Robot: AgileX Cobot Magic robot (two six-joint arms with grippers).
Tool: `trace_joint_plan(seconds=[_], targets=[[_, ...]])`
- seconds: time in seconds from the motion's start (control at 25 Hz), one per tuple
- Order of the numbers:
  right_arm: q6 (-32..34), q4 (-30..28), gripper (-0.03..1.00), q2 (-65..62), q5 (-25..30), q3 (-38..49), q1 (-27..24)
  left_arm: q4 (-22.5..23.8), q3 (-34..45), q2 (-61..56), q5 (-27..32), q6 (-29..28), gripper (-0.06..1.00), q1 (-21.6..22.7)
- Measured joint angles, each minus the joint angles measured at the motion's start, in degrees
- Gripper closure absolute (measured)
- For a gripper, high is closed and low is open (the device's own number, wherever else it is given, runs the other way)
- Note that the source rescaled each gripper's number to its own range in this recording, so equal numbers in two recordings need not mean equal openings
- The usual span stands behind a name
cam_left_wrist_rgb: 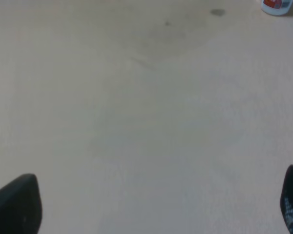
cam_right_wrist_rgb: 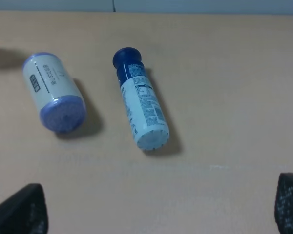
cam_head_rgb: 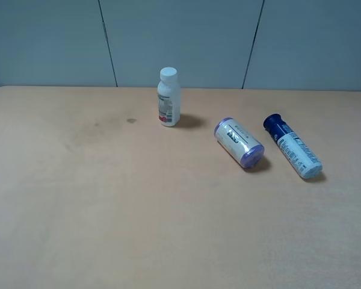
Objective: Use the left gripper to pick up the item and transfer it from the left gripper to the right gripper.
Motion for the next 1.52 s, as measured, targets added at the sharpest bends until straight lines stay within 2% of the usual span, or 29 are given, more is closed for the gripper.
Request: trace_joint_plan(seconds=[0.4,0.68,1.52], targets=[[0.3,0.0,-0.03,0.0,0.0,0.0,-0.2,0.0,0.0,0.0,0.0,0.0,-0.02,0.0],[0.4,-0.1,-0.03,0.0,-0.1,0.0,-5.0,0.0,0.0,0.0,0.0,0.0,-0.02,0.0],[0.4,-0.2,-0.03,0.0,-0.1,0.0,-5.1,0.0,0.0,0.0,0.0,0.0,-0.02,0.0]])
